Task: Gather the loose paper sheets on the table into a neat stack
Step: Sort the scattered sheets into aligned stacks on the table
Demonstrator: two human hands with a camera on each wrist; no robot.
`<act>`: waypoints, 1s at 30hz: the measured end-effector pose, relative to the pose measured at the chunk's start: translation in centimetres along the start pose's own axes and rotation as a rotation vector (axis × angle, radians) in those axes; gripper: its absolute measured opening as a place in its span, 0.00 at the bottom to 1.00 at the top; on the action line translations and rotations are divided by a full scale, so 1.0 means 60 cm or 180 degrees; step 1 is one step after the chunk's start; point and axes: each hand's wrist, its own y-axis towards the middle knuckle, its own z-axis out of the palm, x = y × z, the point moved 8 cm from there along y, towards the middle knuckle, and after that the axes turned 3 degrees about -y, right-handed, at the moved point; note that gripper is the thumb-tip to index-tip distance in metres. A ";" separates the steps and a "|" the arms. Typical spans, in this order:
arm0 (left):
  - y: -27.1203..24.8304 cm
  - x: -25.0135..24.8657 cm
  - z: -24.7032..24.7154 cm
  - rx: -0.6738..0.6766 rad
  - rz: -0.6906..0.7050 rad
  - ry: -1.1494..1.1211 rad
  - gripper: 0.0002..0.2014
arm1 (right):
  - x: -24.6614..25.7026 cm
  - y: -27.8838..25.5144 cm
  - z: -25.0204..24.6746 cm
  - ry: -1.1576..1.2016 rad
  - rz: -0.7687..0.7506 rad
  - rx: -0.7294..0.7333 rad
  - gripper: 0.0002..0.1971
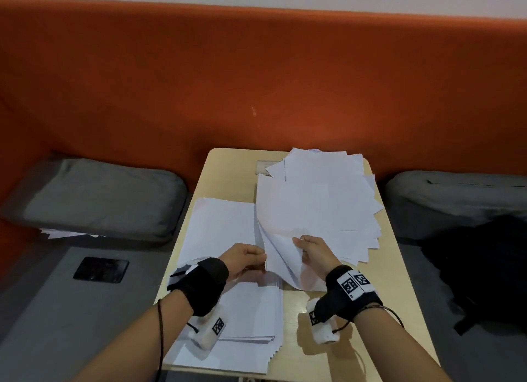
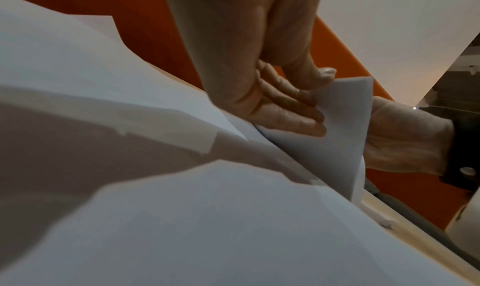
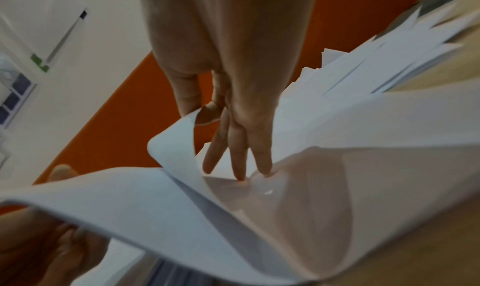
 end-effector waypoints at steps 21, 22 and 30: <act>0.044 -0.046 0.026 0.0264 0.0159 0.0468 0.14 | 0.032 -0.049 0.026 -0.2031 -0.0127 0.0838 0.37; 0.045 -0.049 0.030 0.0267 0.0181 0.0487 0.14 | 0.031 -0.050 0.027 -0.2075 -0.0122 0.0851 0.41; 0.052 -0.062 -0.007 0.0089 0.0109 0.0586 0.17 | 0.060 -0.030 -0.018 -0.0583 -0.0176 0.0250 0.10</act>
